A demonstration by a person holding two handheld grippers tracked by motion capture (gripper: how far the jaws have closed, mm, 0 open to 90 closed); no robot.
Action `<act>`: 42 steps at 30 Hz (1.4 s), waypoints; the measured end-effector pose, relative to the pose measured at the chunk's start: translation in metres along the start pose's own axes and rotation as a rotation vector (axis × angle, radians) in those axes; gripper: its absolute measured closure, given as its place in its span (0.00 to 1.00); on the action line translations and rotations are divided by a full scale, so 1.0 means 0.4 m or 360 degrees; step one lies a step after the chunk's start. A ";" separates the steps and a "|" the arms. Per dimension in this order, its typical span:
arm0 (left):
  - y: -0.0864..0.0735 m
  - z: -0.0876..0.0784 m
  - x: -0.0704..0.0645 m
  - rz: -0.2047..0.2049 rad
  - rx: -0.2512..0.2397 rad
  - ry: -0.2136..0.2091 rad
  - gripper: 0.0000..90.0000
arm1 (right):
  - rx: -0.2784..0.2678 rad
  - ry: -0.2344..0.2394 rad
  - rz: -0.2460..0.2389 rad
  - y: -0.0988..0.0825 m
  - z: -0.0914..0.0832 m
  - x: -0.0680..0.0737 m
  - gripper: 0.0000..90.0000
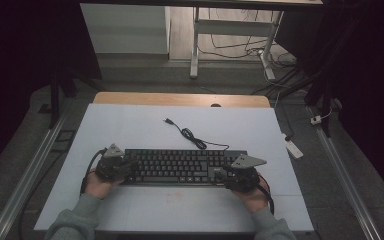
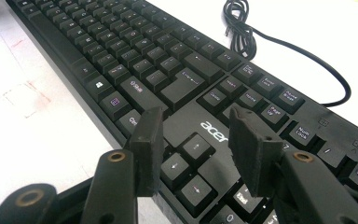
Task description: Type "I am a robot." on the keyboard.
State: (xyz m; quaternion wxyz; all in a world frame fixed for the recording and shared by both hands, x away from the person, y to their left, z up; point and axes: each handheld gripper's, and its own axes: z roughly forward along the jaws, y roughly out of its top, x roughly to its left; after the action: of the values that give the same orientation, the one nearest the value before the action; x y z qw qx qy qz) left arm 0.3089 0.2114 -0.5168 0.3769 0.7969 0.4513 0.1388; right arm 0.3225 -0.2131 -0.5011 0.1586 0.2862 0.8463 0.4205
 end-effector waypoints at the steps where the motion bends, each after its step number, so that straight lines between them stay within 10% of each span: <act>1: -0.001 0.001 0.002 -0.0002 0.0007 -0.0003 0.98 | 0.0001 0.0000 0.0000 0.000 0.000 0.000 0.61; 42: -0.004 0.018 -0.003 0.0040 0.0044 0.0013 0.98 | 0.0012 -0.0002 -0.0007 0.000 0.001 0.000 0.61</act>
State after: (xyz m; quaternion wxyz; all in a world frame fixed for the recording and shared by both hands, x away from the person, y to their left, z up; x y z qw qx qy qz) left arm 0.3114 0.2076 -0.5225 0.3622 0.8070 0.4447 0.1406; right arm 0.3227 -0.2129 -0.5015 0.1588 0.2852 0.8484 0.4168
